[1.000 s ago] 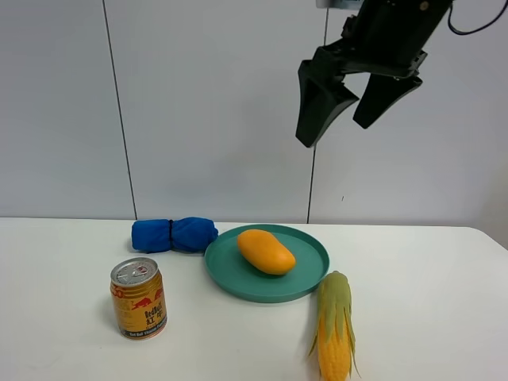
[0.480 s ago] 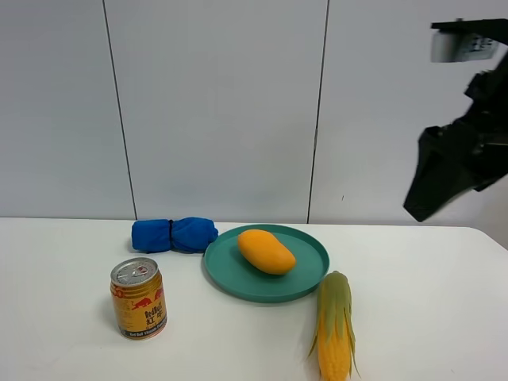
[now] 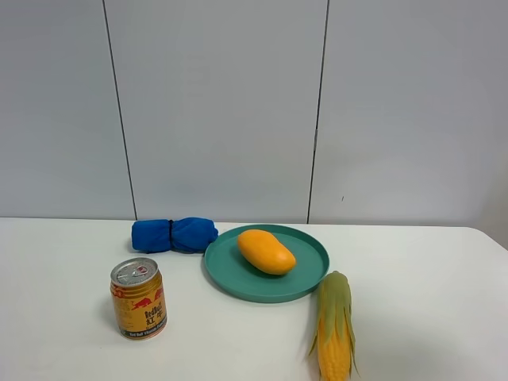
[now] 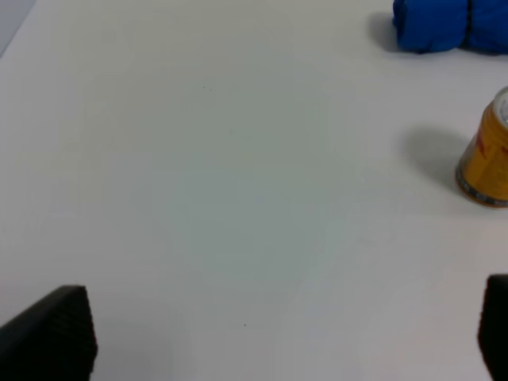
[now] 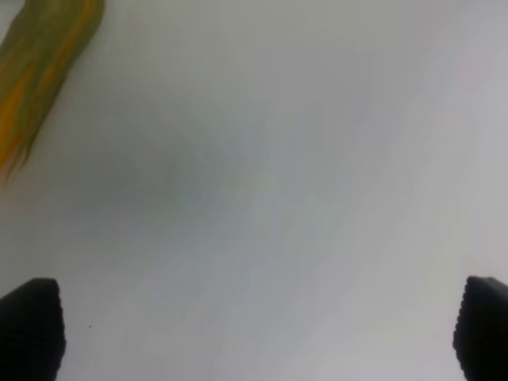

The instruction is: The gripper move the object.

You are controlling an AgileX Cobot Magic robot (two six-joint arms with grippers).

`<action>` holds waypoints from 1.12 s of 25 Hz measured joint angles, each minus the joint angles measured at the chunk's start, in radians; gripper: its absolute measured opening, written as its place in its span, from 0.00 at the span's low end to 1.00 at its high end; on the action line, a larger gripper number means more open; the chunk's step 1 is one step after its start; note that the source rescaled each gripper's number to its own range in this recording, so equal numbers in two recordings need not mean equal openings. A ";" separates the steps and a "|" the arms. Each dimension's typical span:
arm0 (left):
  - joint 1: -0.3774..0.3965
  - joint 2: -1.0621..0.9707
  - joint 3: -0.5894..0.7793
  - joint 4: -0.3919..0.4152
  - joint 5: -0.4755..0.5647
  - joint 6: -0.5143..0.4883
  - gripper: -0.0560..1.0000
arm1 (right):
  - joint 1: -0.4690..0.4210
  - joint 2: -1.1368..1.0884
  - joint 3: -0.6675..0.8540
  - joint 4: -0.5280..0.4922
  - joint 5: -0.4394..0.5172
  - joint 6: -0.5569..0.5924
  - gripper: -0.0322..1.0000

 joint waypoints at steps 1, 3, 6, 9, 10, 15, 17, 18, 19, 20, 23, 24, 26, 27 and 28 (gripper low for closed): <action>0.000 0.000 0.000 0.000 0.000 0.000 1.00 | -0.026 -0.044 0.011 0.000 0.008 0.006 0.99; 0.000 0.000 0.000 0.000 0.000 0.000 1.00 | -0.058 -0.122 0.024 -0.001 0.023 0.033 0.99; 0.000 0.000 0.000 0.000 0.000 0.000 1.00 | -0.068 -0.208 0.028 -0.001 0.033 0.107 0.99; 0.000 0.000 0.000 0.000 0.000 0.000 1.00 | -0.068 -0.264 0.028 0.000 0.055 0.141 0.99; 0.000 0.000 0.000 0.000 0.000 0.000 1.00 | -0.068 -0.286 0.030 0.000 0.058 0.146 0.99; 0.000 0.000 0.000 0.000 0.000 0.000 1.00 | -0.068 -0.418 0.057 -0.008 0.069 0.155 0.99; 0.000 0.000 0.000 0.000 0.000 0.000 1.00 | -0.068 -0.487 0.096 -0.012 0.075 0.156 0.99; 0.000 0.000 0.000 0.000 0.000 0.000 1.00 | -0.068 -0.521 0.121 -0.012 0.077 0.156 0.99; 0.000 0.000 0.000 0.000 0.000 0.000 1.00 | -0.068 -0.550 0.143 -0.012 0.079 0.156 0.99; 0.000 0.000 0.000 0.000 0.000 0.000 1.00 | -0.068 -0.585 0.166 -0.011 0.082 0.156 0.99; 0.000 0.000 0.000 0.000 0.000 0.000 1.00 | -0.068 -0.673 0.218 0.001 0.088 0.156 0.99; 0.000 0.000 0.000 0.000 0.000 0.000 1.00 | -0.068 -0.699 0.230 0.004 0.088 0.156 0.99; 0.000 0.000 0.000 0.000 0.000 0.000 1.00 | -0.068 -0.738 0.244 0.005 0.096 0.156 0.99; 0.000 0.000 0.000 0.000 0.000 0.000 1.00 | -0.068 -0.752 0.250 0.007 0.098 0.156 0.99; 0.000 0.000 0.000 0.000 0.000 0.000 1.00 | -0.068 -0.762 0.259 0.007 0.100 0.156 0.99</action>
